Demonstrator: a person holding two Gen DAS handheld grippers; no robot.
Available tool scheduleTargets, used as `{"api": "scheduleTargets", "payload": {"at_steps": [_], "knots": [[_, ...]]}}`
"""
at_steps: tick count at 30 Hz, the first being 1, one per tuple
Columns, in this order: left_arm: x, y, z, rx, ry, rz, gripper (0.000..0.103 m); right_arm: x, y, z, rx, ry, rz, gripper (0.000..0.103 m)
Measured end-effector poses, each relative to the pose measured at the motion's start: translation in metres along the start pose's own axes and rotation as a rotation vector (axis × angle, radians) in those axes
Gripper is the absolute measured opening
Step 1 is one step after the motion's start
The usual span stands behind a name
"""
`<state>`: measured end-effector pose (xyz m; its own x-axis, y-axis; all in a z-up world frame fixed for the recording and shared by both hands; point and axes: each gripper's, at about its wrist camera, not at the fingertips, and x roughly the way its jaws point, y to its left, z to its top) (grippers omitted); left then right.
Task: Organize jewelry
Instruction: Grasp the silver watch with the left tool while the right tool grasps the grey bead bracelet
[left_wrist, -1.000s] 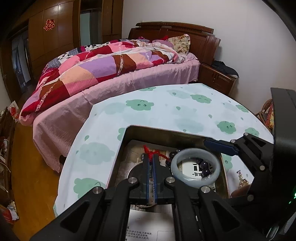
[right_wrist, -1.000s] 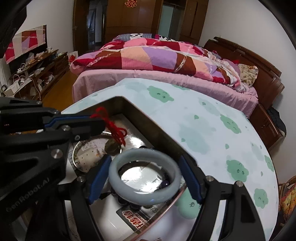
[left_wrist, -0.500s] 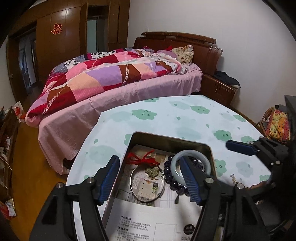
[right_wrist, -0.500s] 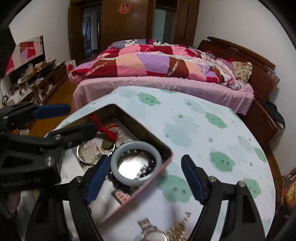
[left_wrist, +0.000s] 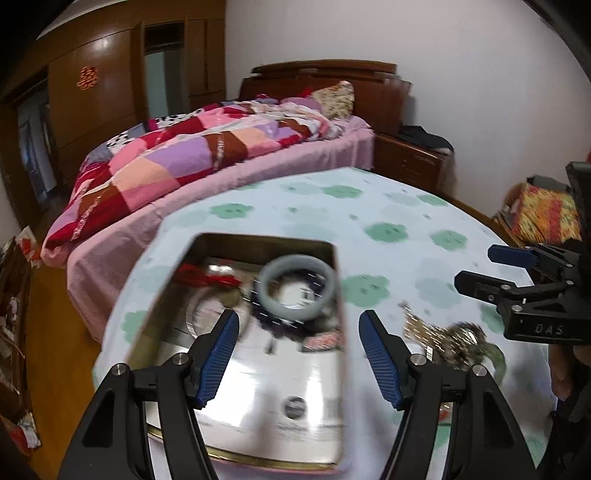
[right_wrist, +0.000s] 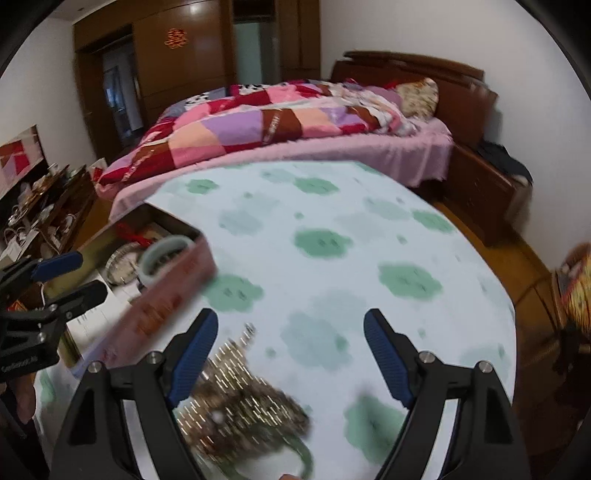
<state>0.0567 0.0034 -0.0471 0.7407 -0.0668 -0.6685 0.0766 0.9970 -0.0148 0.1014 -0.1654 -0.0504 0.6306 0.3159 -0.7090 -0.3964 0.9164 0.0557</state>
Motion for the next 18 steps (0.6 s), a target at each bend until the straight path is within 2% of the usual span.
{"api": "scheduleTargets", "payload": {"at_steps": [8,14,18], "knots": [[0.0,-0.029,-0.014,0.038,0.019,-0.02,0.068,-0.009,-0.024,-0.04,0.091,0.028,0.012,0.083],[0.0,-0.042,-0.019,0.066,0.02,-0.026,0.068,-0.004,-0.026,-0.058,0.122,0.069,0.059,0.062],[0.001,-0.049,-0.022,0.083,0.023,-0.046,0.068,0.0,-0.026,-0.06,0.133,0.078,0.088,0.055]]}}
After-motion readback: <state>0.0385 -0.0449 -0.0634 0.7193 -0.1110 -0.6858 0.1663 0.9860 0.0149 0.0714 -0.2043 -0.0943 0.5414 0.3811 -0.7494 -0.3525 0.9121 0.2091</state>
